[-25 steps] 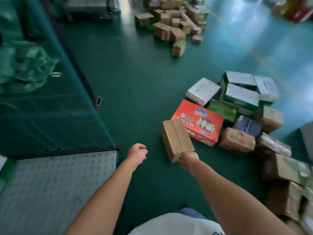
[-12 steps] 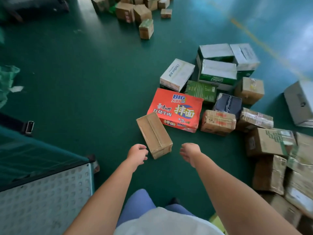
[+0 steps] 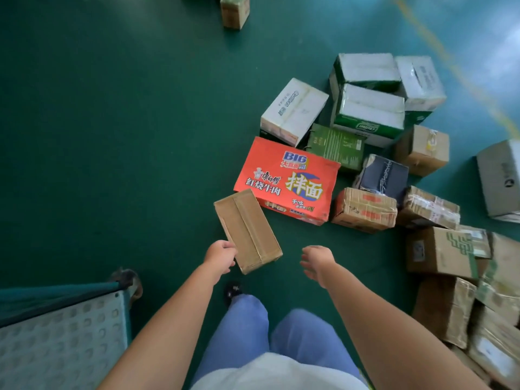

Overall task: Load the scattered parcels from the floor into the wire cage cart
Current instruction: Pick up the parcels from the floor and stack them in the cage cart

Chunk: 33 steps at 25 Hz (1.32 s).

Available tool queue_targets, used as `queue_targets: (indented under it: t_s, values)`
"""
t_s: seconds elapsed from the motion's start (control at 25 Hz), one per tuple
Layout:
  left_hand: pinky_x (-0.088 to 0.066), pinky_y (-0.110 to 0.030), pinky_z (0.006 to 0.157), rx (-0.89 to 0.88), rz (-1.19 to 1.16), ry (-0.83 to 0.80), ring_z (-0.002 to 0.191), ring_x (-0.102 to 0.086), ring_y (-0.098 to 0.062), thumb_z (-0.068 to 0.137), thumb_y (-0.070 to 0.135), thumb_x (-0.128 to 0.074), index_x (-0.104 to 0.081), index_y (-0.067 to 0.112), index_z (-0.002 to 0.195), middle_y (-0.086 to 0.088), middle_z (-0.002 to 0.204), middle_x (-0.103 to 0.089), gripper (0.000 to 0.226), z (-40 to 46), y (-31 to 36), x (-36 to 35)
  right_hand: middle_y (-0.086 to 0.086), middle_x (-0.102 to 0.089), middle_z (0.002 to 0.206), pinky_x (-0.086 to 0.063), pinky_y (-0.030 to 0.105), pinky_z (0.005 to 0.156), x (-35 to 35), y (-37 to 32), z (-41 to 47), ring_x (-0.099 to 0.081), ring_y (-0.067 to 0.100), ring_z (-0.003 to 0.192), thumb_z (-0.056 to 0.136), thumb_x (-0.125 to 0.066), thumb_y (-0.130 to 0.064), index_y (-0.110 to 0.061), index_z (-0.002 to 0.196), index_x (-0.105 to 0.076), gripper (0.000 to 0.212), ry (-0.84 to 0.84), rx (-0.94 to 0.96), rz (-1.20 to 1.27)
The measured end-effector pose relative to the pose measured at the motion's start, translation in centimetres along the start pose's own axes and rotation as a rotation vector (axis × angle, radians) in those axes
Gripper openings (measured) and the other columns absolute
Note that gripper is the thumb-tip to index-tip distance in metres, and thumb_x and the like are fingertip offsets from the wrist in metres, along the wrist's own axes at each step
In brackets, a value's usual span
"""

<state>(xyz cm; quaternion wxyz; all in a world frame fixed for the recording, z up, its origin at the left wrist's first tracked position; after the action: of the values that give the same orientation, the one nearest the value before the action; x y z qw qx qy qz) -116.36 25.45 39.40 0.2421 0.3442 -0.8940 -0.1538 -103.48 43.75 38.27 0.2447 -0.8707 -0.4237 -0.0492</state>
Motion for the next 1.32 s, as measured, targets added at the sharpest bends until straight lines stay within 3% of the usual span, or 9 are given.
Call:
queue_targets:
  t_s: [0.16, 0.24, 0.4, 0.64, 0.76, 0.88, 1.0, 1.2, 1.32]
  values:
    - [-0.050, -0.036, 0.083, 0.132, -0.022, -0.014, 0.084, -0.056, -0.019, 0.095, 0.009, -0.047, -0.054, 0.014, 0.111, -0.003, 0.091, -0.057, 0.019, 7.4, -0.3, -0.8, 0.028, -0.059, 0.104, -0.046, 0.035, 0.067, -4.5, -2.9, 7.5, -0.059, 0.028, 0.086, 0.094, -0.048, -0.008, 0.000, 0.110, -0.061, 0.022, -0.024, 0.026, -0.249]
    - [-0.050, -0.036, 0.085, 0.191, -0.066, -0.006, 0.087, -0.056, -0.020, 0.095, 0.010, -0.048, -0.054, 0.013, 0.115, -0.005, 0.098, -0.058, 0.021, 11.8, -0.9, -1.8, 0.017, -0.059, 0.092, -0.040, 0.033, 0.064, -7.0, -3.7, 12.1, -0.054, 0.025, 0.073, 0.091, -0.050, -0.009, -0.006, 0.105, -0.063, 0.019, -0.076, 0.063, -0.377]
    - [-0.049, -0.038, 0.095, 0.291, -0.102, 0.077, 0.105, -0.057, -0.026, 0.093, 0.015, -0.054, -0.053, 0.015, 0.126, -0.010, 0.122, -0.058, 0.034, 21.7, -3.4, -4.9, 0.011, -0.053, 0.136, -0.041, 0.030, 0.095, -11.5, -4.4, 22.5, -0.052, 0.029, 0.121, 0.094, -0.051, -0.018, -0.009, 0.140, -0.044, 0.047, -0.126, 0.099, -0.671]
    - [-0.033, -0.040, 0.107, 0.385, -0.210, 0.099, 0.138, -0.035, -0.028, 0.096, 0.030, -0.054, -0.016, 0.021, 0.153, -0.005, 0.156, -0.026, 0.069, 35.0, -8.0, -10.2, 0.008, -0.043, 0.146, -0.045, 0.030, 0.084, -17.3, -1.2, 36.2, -0.057, 0.025, 0.110, 0.096, -0.051, -0.028, -0.018, 0.152, -0.021, 0.065, -0.179, 0.082, -0.777]
    - [-0.025, -0.046, 0.115, 0.417, -0.358, 0.101, 0.144, -0.024, -0.026, 0.095, 0.039, -0.055, -0.004, 0.024, 0.155, -0.001, 0.161, -0.013, 0.080, 38.6, -10.0, -11.9, 0.005, -0.049, 0.140, -0.047, 0.034, 0.093, -18.8, 0.4, 39.4, -0.054, 0.024, 0.117, 0.094, -0.054, -0.032, -0.019, 0.148, -0.029, 0.061, -0.199, 0.114, -0.817]
    - [-0.024, -0.049, 0.114, 0.480, -0.457, 0.203, 0.145, -0.021, -0.027, 0.091, 0.049, -0.057, -0.008, 0.022, 0.155, -0.003, 0.161, -0.009, 0.085, 39.3, -11.7, -11.3, 0.004, -0.048, 0.129, -0.044, 0.034, 0.093, -19.3, 1.2, 37.5, -0.052, 0.023, 0.114, 0.091, -0.057, -0.032, -0.018, 0.138, -0.043, 0.051, -0.171, 0.352, -1.020]
    - [-0.029, -0.049, 0.113, 0.593, -0.562, 0.337, 0.139, -0.032, -0.031, 0.089, 0.053, -0.059, -0.021, 0.011, 0.151, -0.010, 0.156, -0.025, 0.084, 35.4, -12.3, -7.7, -0.003, -0.042, 0.131, -0.043, 0.030, 0.085, -19.7, 0.5, 31.0, -0.055, 0.023, 0.109, 0.089, -0.062, -0.030, -0.021, 0.133, -0.045, 0.048, -0.318, 0.524, -1.027]
    - [-0.027, -0.050, 0.112, 0.686, -0.584, 0.437, 0.140, -0.029, -0.036, 0.092, 0.049, -0.057, -0.009, 0.007, 0.153, -0.013, 0.158, -0.021, 0.089, 24.3, -9.7, -0.2, -0.003, -0.058, 0.127, -0.048, 0.033, 0.082, -20.7, -3.8, 19.5, -0.060, 0.022, 0.105, 0.090, -0.055, -0.033, -0.027, 0.135, -0.036, 0.050, -0.443, 0.450, -0.995]
    - [-0.031, -0.051, 0.111, 0.649, -0.579, 0.452, 0.138, -0.033, -0.037, 0.091, 0.049, -0.058, -0.008, 0.011, 0.154, -0.012, 0.157, -0.024, 0.089, 18.8, -7.6, 3.4, 0.002, -0.058, 0.125, -0.046, 0.032, 0.082, -21.3, -7.7, 13.8, -0.059, 0.025, 0.107, 0.091, -0.054, -0.036, -0.023, 0.140, -0.032, 0.055, -0.468, 0.537, -1.102]
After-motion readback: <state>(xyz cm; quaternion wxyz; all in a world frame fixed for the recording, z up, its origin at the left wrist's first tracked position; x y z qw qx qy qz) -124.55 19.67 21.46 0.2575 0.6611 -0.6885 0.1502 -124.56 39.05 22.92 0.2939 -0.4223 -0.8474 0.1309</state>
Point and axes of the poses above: each hand's wrist, its own z-axis towards the middle knuckle, its own x-axis out of the back of the hand, y = z × x, the point moved 1 cm from there along z, towards the middle knuckle
